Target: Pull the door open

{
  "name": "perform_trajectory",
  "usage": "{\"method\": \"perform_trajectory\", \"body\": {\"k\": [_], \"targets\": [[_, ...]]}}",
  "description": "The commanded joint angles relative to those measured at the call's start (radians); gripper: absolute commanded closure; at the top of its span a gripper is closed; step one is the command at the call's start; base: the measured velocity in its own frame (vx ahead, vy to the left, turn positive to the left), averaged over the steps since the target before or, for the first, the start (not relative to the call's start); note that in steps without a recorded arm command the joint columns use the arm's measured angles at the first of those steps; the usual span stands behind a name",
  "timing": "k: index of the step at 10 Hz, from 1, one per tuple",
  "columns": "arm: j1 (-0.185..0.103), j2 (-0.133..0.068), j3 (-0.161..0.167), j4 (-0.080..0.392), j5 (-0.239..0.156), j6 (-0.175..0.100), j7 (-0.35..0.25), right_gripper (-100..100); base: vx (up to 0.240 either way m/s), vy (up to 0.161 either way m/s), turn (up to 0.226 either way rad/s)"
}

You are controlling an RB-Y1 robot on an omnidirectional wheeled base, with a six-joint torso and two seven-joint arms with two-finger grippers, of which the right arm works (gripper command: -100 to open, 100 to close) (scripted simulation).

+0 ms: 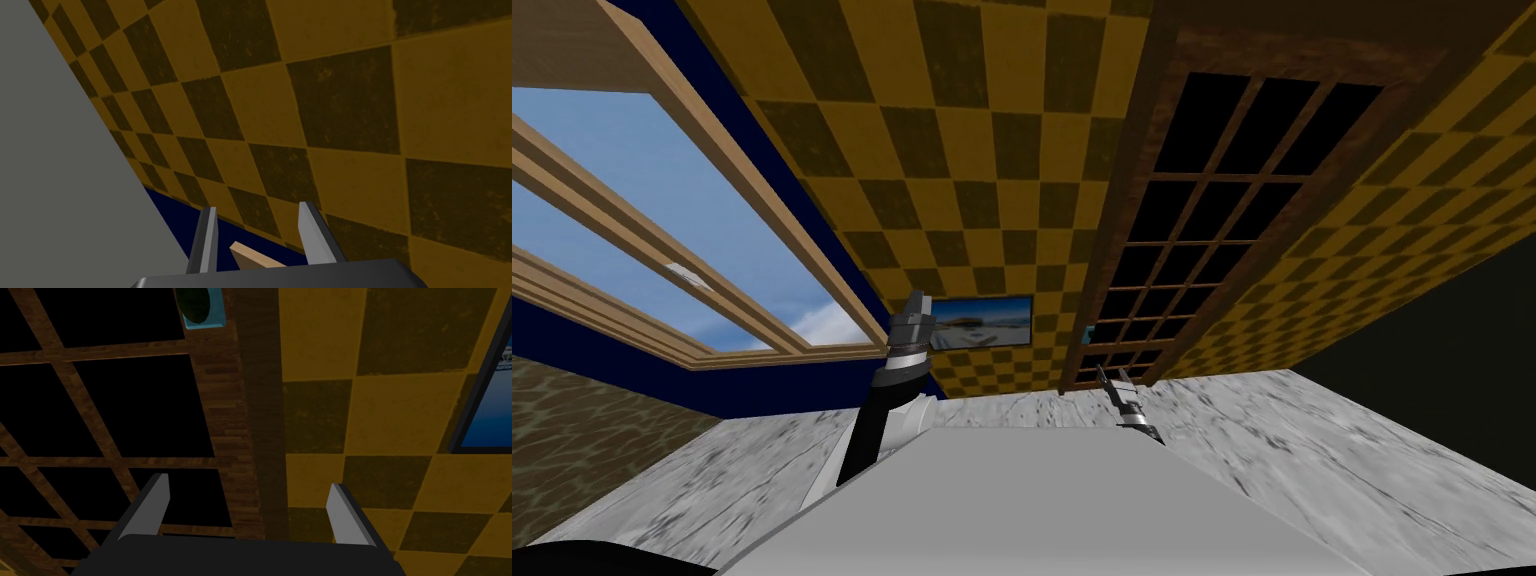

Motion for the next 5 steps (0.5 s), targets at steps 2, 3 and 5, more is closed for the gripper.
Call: {"method": "perform_trajectory", "body": {"k": [2, 3, 5], "targets": [[-0.007, 0.012, -0.011, 0.044, 0.023, -0.018, 0.046, -100, 0.057, -0.129, 0.102], [-0.012, 0.017, -0.018, 0.071, 0.035, -0.028, 0.068, -100, 0.045, -0.118, 0.131], [-0.018, 0.025, -0.029, 0.112, 0.054, -0.044, 0.102, -100, 0.056, -0.132, 0.119]]}}
